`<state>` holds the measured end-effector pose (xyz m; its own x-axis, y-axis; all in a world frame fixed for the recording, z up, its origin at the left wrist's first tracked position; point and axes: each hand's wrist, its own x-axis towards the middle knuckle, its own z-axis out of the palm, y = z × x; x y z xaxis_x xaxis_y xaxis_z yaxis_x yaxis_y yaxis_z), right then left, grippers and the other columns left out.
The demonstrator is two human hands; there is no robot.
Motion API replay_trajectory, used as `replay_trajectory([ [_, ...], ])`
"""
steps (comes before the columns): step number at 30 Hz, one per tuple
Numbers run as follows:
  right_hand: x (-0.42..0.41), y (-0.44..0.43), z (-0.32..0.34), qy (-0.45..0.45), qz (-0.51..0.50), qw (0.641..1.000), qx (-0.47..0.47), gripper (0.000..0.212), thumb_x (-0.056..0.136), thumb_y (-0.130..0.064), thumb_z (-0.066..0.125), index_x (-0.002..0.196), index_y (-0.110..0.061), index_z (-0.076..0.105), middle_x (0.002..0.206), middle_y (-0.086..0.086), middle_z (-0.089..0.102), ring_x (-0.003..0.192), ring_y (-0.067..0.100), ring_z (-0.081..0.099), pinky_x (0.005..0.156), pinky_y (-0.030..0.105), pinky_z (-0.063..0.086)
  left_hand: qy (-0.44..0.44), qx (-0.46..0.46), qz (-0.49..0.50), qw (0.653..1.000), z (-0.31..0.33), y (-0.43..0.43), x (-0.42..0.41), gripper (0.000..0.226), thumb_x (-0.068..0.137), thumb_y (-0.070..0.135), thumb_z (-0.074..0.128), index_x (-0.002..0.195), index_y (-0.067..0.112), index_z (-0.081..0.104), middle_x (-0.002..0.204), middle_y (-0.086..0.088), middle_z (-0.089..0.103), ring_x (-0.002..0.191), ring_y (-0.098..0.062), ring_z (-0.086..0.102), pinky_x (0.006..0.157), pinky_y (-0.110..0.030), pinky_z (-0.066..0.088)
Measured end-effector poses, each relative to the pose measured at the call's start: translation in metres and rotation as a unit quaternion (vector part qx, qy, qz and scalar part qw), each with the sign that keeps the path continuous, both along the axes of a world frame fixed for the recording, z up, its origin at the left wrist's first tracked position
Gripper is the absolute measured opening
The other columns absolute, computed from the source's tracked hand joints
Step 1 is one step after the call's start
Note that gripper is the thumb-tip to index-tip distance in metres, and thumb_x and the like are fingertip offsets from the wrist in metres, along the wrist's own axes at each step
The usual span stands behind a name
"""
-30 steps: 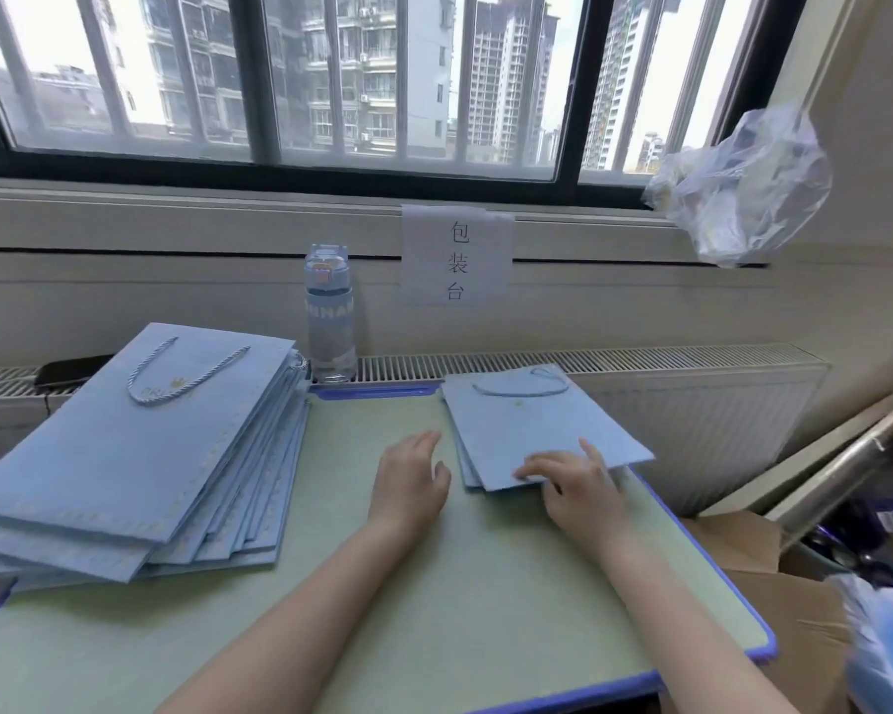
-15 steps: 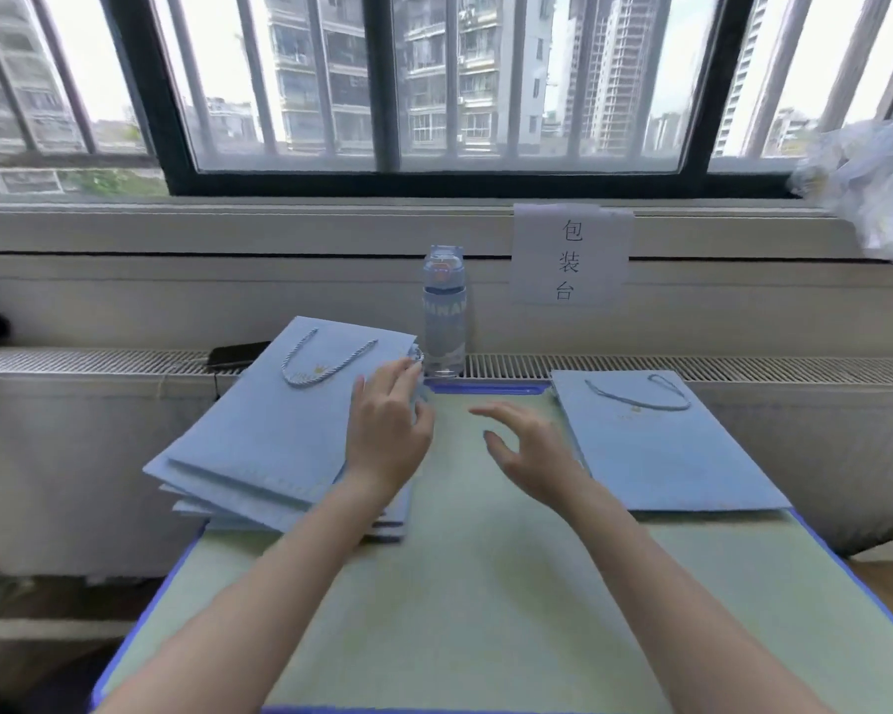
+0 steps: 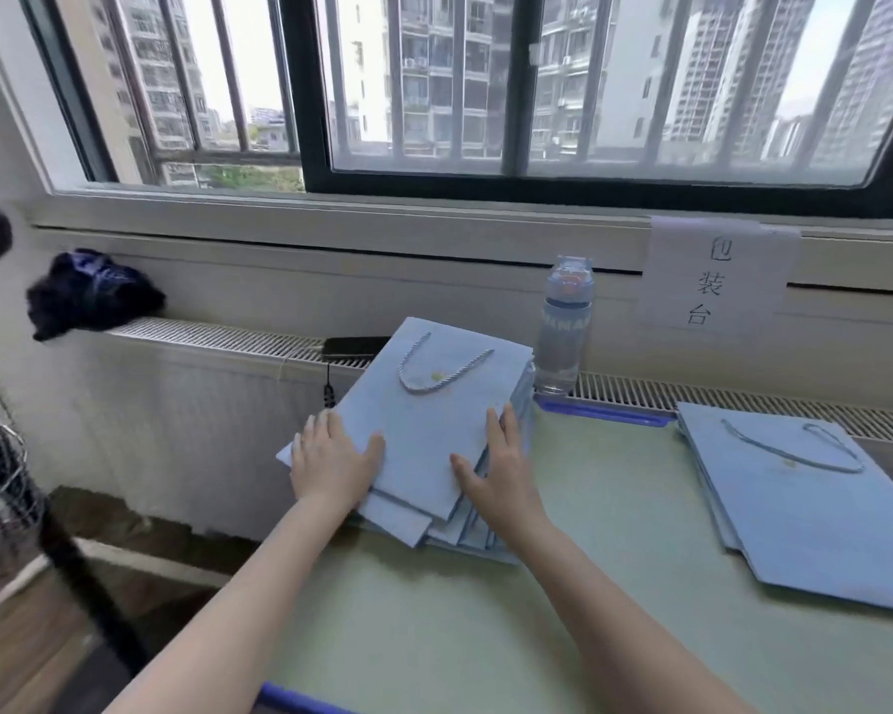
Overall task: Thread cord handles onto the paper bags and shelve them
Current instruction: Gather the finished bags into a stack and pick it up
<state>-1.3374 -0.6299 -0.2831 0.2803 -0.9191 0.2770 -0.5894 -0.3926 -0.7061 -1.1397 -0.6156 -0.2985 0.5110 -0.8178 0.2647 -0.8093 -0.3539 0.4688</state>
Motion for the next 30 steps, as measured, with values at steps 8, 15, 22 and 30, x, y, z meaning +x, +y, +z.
replay_trajectory([
  [8, -0.028, -0.003, 0.018, -0.199, -0.045, 0.973, -0.107, 0.063, 0.081, 0.008, 0.058, 0.133, -0.025, 0.044, 0.15, -0.015, 0.011, 0.139, -0.004, 0.011, 0.1, -0.004, 0.01, 0.089, -0.098, -0.099, 0.986, 0.012, 0.021, -0.045, 0.065, 0.089, 0.036, 0.059, 0.142, 0.007, 0.035, 0.145, -0.009, 0.039, 0.135, -0.023, 0.031, 0.113, -0.034, 0.021],
  [15, -0.088, 0.001, 0.051, -0.394, -0.073, 0.908, -0.124, 0.074, 0.086, 0.015, 0.047, 0.139, -0.034, 0.028, 0.152, -0.012, 0.018, 0.14, 0.005, 0.028, 0.11, 0.023, 0.034, 0.237, -0.136, -0.191, 0.943, 0.048, -0.002, -0.101, 0.058, 0.088, 0.022, 0.064, 0.14, 0.014, 0.038, 0.137, -0.004, 0.042, 0.129, -0.017, 0.036, 0.096, -0.019, 0.028],
  [22, -0.14, 0.02, 0.084, -0.431, -0.09, 0.886, -0.146, 0.053, 0.089, 0.012, 0.048, 0.134, -0.017, 0.046, 0.127, 0.002, 0.06, 0.114, 0.008, 0.059, 0.094, 0.026, 0.05, 0.212, -0.149, -0.338, 0.905, 0.06, -0.002, -0.178, 0.05, 0.092, 0.025, 0.061, 0.137, 0.015, 0.044, 0.145, 0.0, 0.033, 0.139, -0.014, 0.026, 0.097, -0.009, 0.018],
  [30, -0.137, 0.042, 0.077, -0.254, -0.001, 0.934, -0.25, 0.055, 0.085, -0.004, 0.057, 0.135, -0.02, 0.039, 0.126, -0.016, 0.052, 0.116, -0.009, 0.052, 0.094, 0.011, 0.044, 0.4, -0.215, -0.43, 0.781, 0.109, 0.022, -0.229, 0.063, 0.09, 0.042, 0.054, 0.146, 0.02, 0.034, 0.144, 0.001, 0.047, 0.129, -0.009, 0.046, 0.106, -0.036, 0.042],
])
